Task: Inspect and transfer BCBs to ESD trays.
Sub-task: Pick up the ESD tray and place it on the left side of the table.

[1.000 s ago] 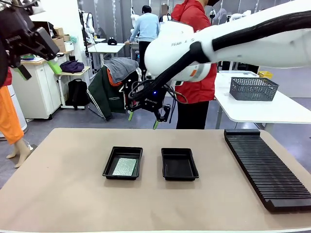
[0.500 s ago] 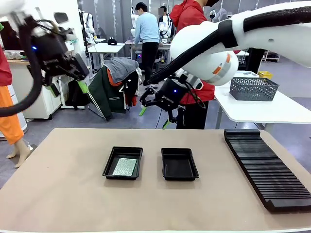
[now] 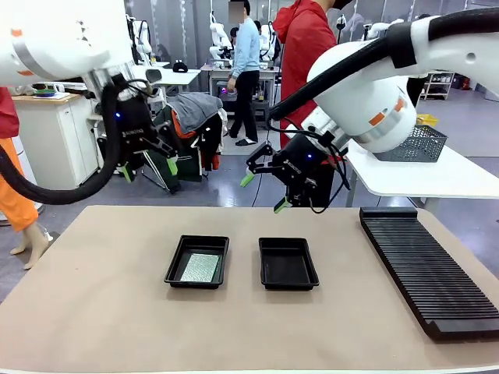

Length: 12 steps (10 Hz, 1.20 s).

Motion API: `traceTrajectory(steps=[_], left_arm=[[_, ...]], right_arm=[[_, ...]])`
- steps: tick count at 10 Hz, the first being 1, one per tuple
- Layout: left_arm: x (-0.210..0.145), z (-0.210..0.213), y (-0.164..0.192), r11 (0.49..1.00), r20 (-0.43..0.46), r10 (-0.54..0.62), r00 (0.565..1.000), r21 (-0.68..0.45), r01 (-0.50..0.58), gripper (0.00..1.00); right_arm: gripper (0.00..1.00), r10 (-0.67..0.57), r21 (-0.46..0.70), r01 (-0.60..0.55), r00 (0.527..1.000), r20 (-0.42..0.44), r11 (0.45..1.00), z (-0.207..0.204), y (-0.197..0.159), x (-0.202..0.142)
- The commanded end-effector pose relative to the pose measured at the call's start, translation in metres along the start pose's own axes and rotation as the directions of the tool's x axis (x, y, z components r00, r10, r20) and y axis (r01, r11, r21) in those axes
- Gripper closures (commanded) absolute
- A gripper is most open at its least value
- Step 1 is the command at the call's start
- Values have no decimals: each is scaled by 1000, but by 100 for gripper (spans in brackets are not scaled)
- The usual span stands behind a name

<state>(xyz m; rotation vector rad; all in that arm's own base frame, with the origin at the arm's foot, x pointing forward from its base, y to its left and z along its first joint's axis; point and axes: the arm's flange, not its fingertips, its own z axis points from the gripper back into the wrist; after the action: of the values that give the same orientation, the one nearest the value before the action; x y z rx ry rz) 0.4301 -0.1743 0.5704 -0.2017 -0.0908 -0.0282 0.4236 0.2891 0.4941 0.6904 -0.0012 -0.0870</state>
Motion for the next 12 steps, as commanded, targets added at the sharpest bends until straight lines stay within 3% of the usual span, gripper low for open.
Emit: traceTrajectory(steps=[1, 5, 8, 9, 12], left_arm=[[11, -18, -13, 999, -28, 39, 999, 17, -39, 0], [22, -70, -22, 996, -66, 80, 995, 39, -78, 0], [28, -104, -23, 996, -83, 70, 994, 63, -65, 0], [32, -117, -21, 995, -72, 65, 995, 79, -59, 0], [39, -145, -12, 989, -41, 76, 996, 132, -70, 0]], right_arm=[[0, 62, 41, -64, 997, 53, 997, 4, -22, -13], [0, 101, 48, -110, 983, 153, 993, 6, -48, -20], [0, 87, 67, -99, 983, 164, 993, 5, -66, -19], [0, 82, 26, -86, 986, 143, 996, 9, -49, -16], [0, 82, 26, -86, 986, 143, 996, 9, -49, -16]])
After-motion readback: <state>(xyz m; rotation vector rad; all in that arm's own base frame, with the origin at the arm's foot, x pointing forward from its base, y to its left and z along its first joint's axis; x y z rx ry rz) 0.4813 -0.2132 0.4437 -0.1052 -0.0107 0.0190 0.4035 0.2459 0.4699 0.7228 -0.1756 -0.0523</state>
